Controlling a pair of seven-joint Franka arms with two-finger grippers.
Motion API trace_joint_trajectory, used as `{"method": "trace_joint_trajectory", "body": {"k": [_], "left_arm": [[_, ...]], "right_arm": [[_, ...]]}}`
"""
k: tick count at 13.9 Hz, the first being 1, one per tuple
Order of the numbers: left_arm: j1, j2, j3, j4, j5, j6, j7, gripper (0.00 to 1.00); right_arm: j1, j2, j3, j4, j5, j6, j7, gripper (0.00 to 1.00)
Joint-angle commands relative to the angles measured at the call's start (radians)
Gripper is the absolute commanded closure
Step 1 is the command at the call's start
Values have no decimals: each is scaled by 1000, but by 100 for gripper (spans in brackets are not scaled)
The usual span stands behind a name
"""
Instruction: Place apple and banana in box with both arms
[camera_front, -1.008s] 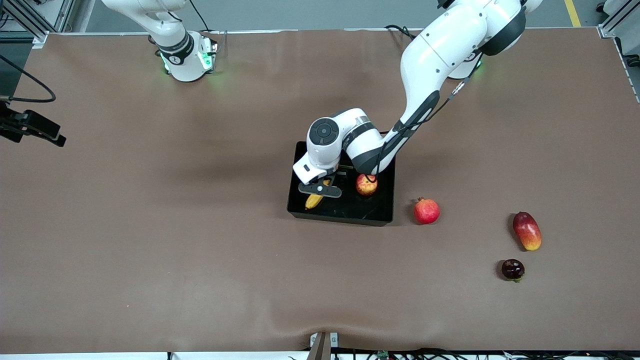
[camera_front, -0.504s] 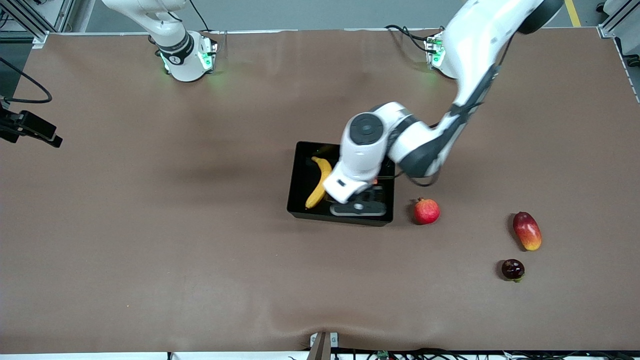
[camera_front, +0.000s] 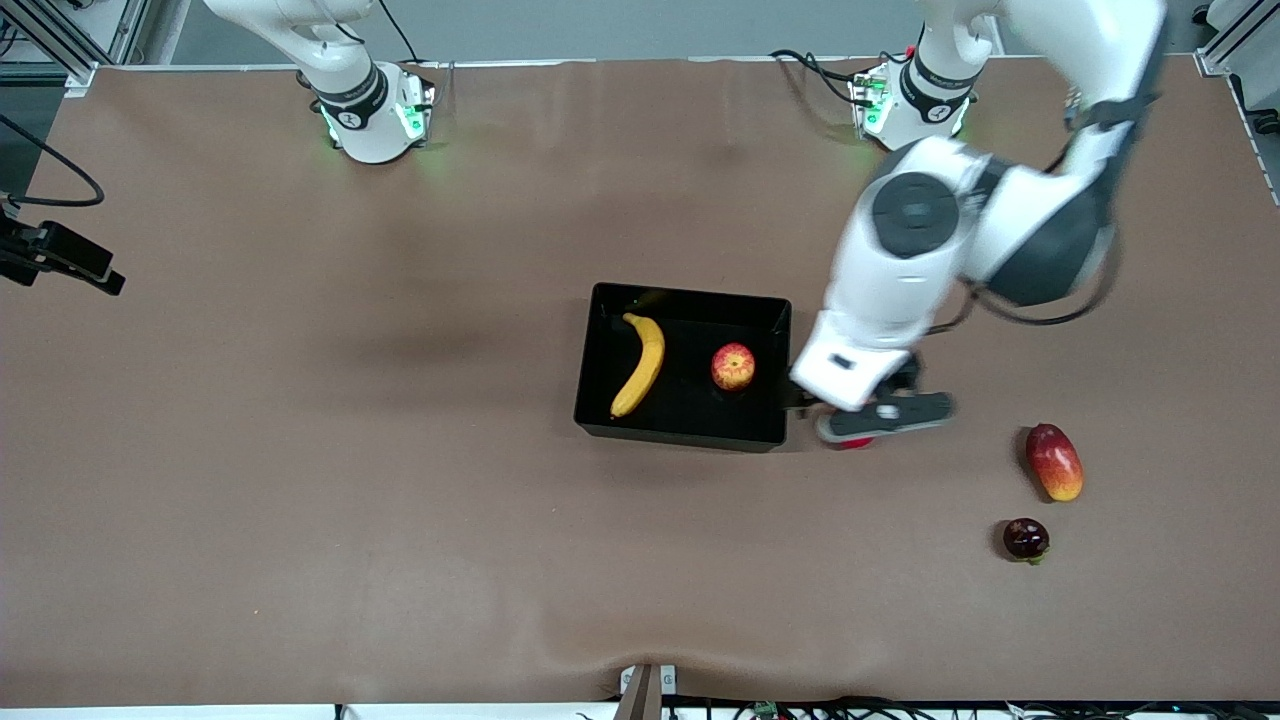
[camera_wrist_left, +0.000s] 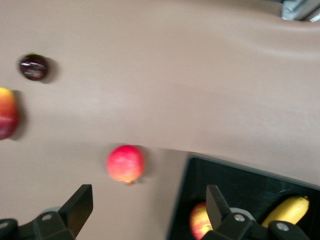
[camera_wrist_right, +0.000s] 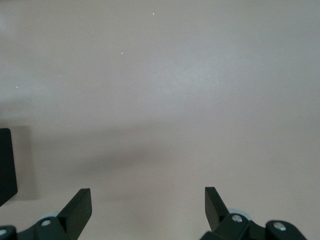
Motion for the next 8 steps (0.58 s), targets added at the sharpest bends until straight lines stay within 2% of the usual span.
{"method": "trace_joint_trajectory", "body": {"k": [1, 5, 8], "left_arm": [[130, -129, -5, -33, -106, -99, 180, 0], [262, -256, -5, -35, -186, -269, 317, 0], [279, -302, -4, -35, -206, -332, 327, 0]], "right_arm": [[-9, 4, 9, 10, -3, -1, 2, 0], [-10, 4, 9, 10, -3, -1, 2, 0], [-9, 4, 9, 10, -3, -1, 2, 0]]}}
